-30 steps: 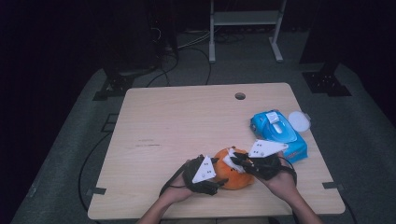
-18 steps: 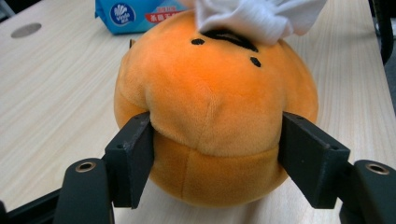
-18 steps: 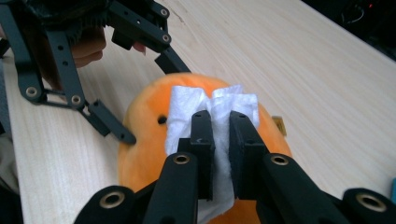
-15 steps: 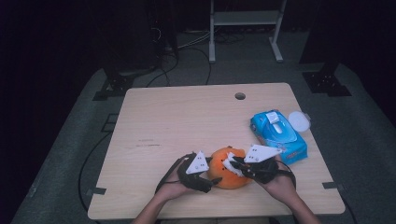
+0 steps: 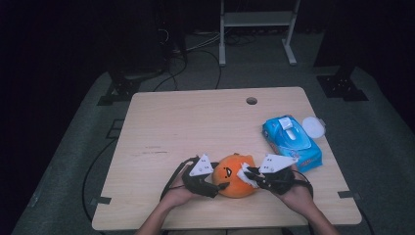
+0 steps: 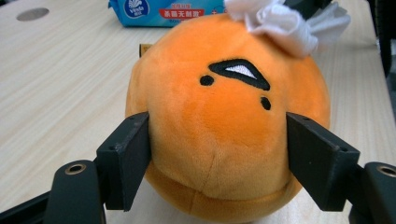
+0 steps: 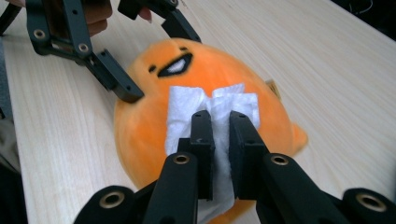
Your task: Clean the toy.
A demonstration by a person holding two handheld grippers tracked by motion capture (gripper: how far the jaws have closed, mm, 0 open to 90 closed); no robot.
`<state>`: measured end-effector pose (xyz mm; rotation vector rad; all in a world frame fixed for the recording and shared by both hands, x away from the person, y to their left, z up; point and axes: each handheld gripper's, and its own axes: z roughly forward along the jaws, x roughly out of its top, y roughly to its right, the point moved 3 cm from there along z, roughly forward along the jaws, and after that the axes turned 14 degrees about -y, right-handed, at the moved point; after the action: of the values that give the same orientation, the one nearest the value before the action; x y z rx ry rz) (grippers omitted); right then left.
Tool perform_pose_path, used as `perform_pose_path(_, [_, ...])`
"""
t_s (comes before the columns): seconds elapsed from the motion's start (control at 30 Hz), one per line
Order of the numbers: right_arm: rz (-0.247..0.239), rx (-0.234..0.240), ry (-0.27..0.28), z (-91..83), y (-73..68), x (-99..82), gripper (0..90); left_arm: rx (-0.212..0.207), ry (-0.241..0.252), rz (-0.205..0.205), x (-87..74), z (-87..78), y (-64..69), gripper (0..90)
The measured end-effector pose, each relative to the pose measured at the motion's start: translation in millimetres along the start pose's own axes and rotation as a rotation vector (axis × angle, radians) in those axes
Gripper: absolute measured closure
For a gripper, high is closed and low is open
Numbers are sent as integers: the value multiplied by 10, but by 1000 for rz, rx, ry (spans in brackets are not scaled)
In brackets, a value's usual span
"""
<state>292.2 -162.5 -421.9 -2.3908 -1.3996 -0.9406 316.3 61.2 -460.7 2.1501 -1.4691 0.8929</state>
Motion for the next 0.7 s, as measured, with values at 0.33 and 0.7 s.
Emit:
perform_pose_path(0.33, [-18, 36, 14, 36, -89, 50, 803, 46, 28, 46, 92, -5, 81, 246])
perform_pose_path(0.7, [32, 41, 15, -34, 17, -60, 802, 1, 28, -106, -22, -17, -112, 287])
